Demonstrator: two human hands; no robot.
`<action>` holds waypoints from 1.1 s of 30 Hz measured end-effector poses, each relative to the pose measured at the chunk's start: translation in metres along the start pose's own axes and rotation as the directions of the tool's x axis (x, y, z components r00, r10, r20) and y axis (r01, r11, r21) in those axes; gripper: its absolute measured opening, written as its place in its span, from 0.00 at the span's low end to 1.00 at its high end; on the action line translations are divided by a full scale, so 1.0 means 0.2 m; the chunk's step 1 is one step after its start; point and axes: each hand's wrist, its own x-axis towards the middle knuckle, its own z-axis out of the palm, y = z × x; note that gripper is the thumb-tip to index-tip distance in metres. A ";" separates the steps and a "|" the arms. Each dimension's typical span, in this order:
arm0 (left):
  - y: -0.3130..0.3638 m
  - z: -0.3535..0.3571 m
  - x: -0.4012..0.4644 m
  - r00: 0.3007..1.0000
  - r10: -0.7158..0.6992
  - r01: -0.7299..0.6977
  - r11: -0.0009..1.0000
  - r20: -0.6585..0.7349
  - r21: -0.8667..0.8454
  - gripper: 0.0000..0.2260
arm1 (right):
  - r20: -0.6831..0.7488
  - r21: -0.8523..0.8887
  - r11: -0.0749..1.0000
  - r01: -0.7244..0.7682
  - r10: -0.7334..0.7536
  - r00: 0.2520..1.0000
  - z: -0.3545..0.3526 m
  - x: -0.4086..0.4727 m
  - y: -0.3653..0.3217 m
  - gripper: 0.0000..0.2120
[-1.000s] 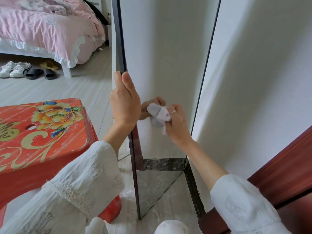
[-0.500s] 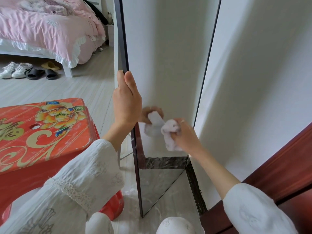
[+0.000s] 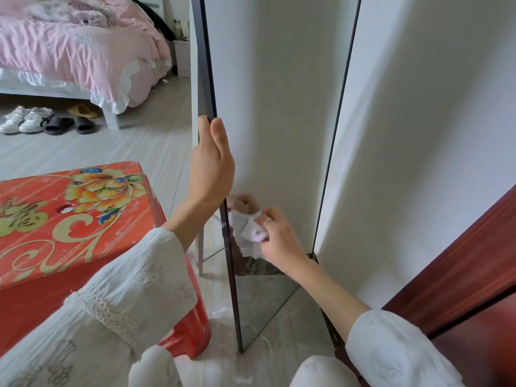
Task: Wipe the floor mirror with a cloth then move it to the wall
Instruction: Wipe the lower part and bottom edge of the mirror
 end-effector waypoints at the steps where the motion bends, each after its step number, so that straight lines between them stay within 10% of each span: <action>1: 0.00 -0.01 0.00 1.000 -0.001 0.001 1.000 0.010 0.003 0.10 | 0.135 0.027 0.997 -0.071 0.067 0.989 0.01 -0.03 0.02 0.09; 4: -0.01 -0.04 -0.01 0.997 -0.012 0.011 1.000 0.072 0.020 0.11 | 0.344 -0.152 0.981 -0.116 0.163 0.925 0.03 -0.08 0.05 0.07; 8: -0.05 -0.10 -0.04 0.986 0.006 -0.023 0.995 0.165 0.099 0.13 | -0.019 -0.201 0.978 -0.051 0.048 0.999 -0.05 -0.03 -0.01 0.11; 15: -0.11 -0.12 -0.13 0.954 -0.085 0.047 0.990 0.286 0.136 0.15 | -0.429 -0.188 0.974 0.125 -0.196 0.882 -0.20 0.19 -0.29 0.09; 22: -0.09 -0.13 -0.14 0.952 -0.069 0.038 0.993 0.298 0.108 0.16 | -0.365 -0.248 0.951 0.185 -0.268 0.892 0.10 0.01 -0.20 0.16; 28: -0.15 -0.11 -0.14 0.964 -0.038 0.002 0.991 0.264 0.135 0.15 | 0.061 -0.243 0.968 0.067 -0.054 0.997 0.24 -0.22 0.00 0.14; 33: -0.15 -0.11 -0.16 0.965 -0.032 0.013 0.997 0.262 0.072 0.16 | -0.304 -0.137 0.990 -0.043 -0.001 0.953 0.03 -0.10 -0.12 0.14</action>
